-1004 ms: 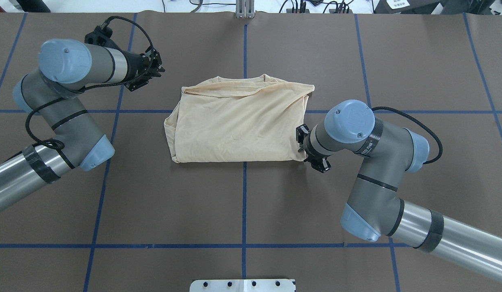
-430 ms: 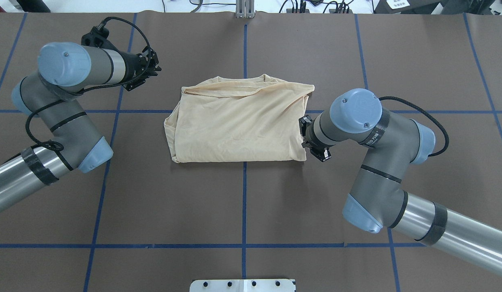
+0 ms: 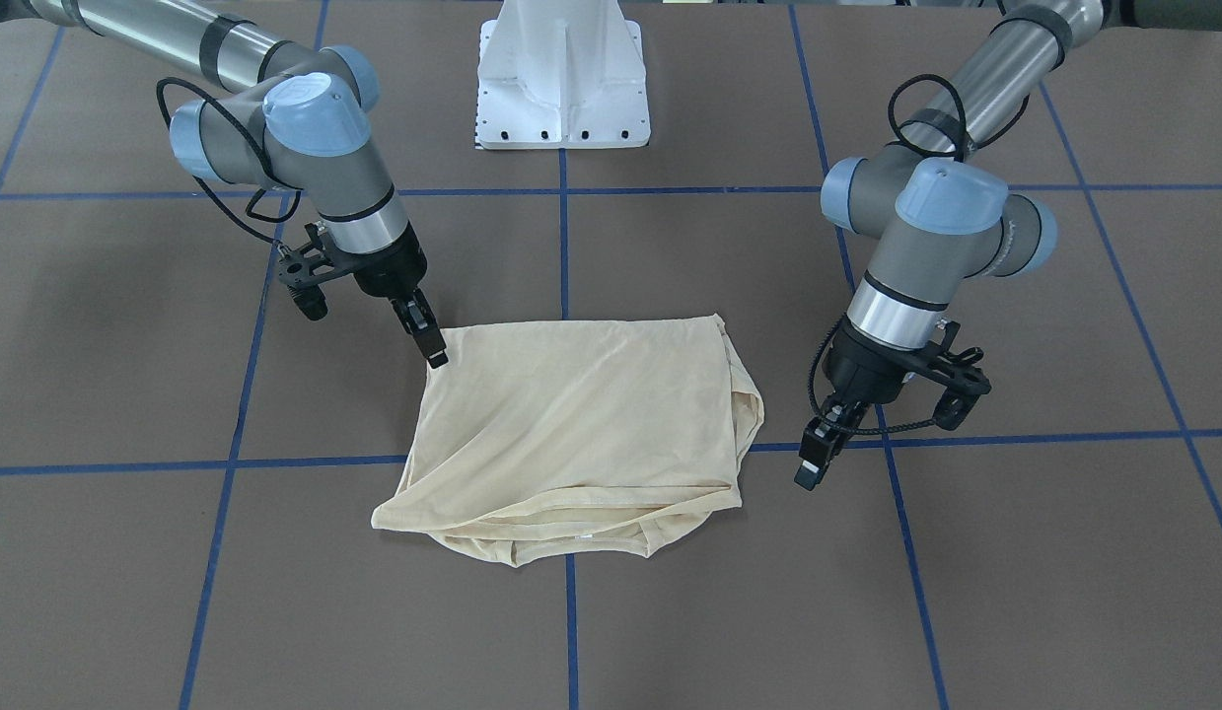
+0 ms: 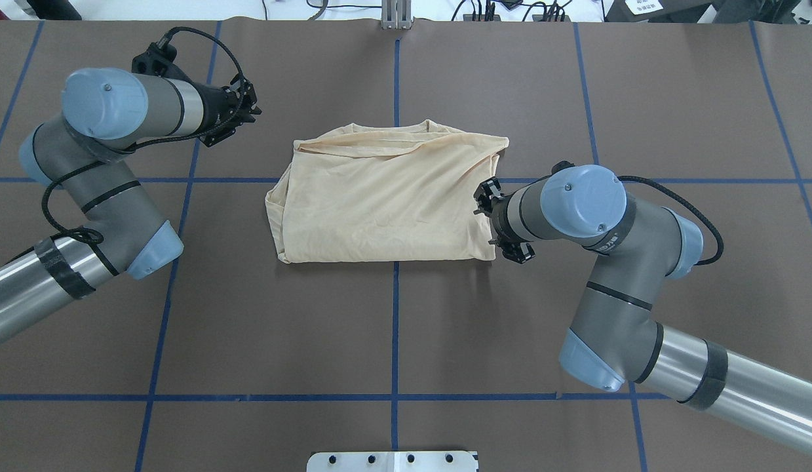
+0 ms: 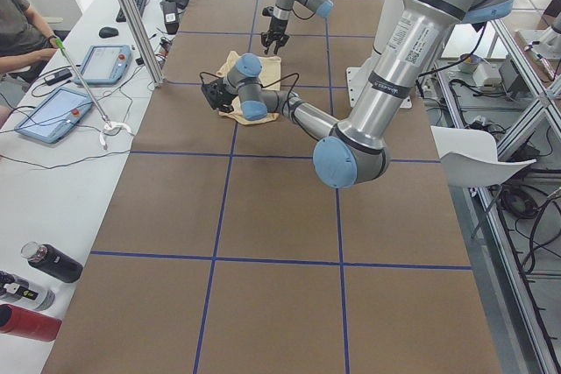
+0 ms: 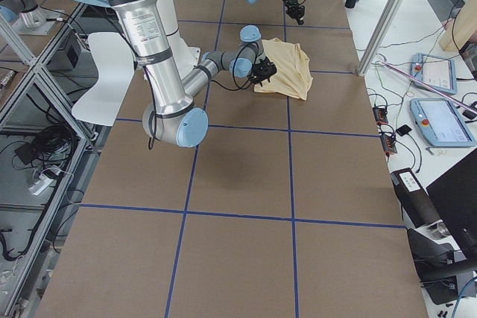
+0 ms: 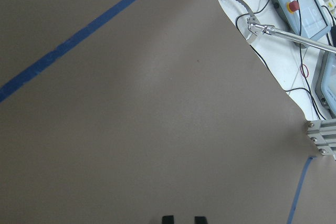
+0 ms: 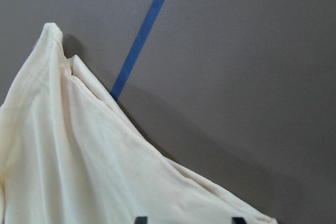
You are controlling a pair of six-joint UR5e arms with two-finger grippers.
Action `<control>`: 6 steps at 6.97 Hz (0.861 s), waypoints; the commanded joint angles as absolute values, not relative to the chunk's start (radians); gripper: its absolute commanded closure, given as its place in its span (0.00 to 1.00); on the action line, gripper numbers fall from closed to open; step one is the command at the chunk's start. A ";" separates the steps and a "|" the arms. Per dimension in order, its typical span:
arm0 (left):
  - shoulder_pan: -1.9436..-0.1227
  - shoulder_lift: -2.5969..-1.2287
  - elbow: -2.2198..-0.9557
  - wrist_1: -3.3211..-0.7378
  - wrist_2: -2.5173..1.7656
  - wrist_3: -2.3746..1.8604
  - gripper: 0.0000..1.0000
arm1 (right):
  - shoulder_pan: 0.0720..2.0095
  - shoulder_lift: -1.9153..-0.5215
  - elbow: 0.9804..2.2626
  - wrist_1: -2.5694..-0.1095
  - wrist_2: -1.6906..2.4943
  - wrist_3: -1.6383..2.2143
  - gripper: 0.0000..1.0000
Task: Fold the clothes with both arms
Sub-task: 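Lower the right gripper and grasp the side edge of the folded shirt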
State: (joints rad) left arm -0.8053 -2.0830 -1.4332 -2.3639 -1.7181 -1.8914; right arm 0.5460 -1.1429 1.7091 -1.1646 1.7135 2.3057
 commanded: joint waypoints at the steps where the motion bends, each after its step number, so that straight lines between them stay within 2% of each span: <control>1: -0.805 -2.083 -1.434 -2.364 -1.717 -1.891 0.74 | 0.532 -1.176 1.712 -1.138 1.694 2.309 0.01; 3: -0.805 -2.083 -1.442 -2.362 -1.717 -1.893 0.74 | 0.506 -1.177 1.704 -1.134 1.686 2.304 0.04; 4: -0.804 -2.085 -1.442 -2.361 -1.698 -1.894 0.74 | 0.493 -1.174 1.698 -1.135 1.687 2.295 0.10; 5: -0.802 -2.083 -1.440 -2.361 -1.697 -1.894 0.74 | 0.483 -1.175 1.698 -1.135 1.684 2.292 0.20; 6: -0.802 -2.083 -1.440 -2.361 -1.697 -1.894 0.74 | 0.483 -1.177 1.700 -1.135 1.684 2.292 0.51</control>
